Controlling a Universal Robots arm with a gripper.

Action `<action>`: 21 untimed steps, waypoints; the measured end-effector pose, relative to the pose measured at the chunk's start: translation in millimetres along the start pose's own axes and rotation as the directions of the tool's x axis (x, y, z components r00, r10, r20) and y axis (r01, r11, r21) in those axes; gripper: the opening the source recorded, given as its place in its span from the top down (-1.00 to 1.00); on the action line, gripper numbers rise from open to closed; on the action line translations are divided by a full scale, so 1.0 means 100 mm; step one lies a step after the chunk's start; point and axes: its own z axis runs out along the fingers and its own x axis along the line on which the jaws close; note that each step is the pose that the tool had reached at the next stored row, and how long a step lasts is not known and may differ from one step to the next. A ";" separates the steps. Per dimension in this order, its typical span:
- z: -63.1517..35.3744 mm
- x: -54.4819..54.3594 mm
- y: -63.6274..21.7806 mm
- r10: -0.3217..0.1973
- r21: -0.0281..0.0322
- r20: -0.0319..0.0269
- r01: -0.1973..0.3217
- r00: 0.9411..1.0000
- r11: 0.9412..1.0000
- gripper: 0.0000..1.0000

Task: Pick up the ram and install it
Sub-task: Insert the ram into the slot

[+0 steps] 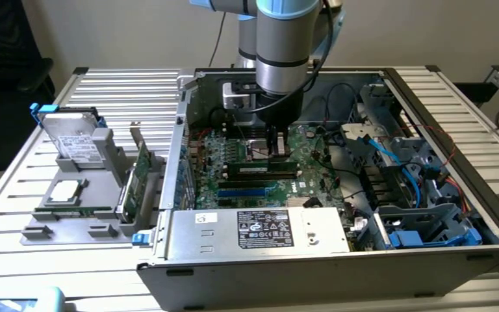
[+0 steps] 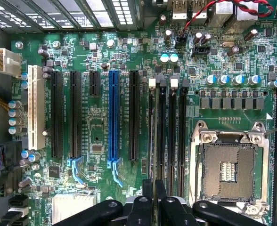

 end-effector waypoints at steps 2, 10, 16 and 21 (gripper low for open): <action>-0.001 0.00 -0.001 -0.002 0.000 0.000 0.002 1.000 1.000 0.73; -0.003 0.00 0.000 -0.007 0.001 0.000 0.007 1.000 1.000 0.73; 0.006 0.00 0.003 -0.007 0.000 0.000 0.007 1.000 1.000 0.73; 0.012 0.00 0.003 -0.007 0.001 0.000 0.007 1.000 1.000 0.73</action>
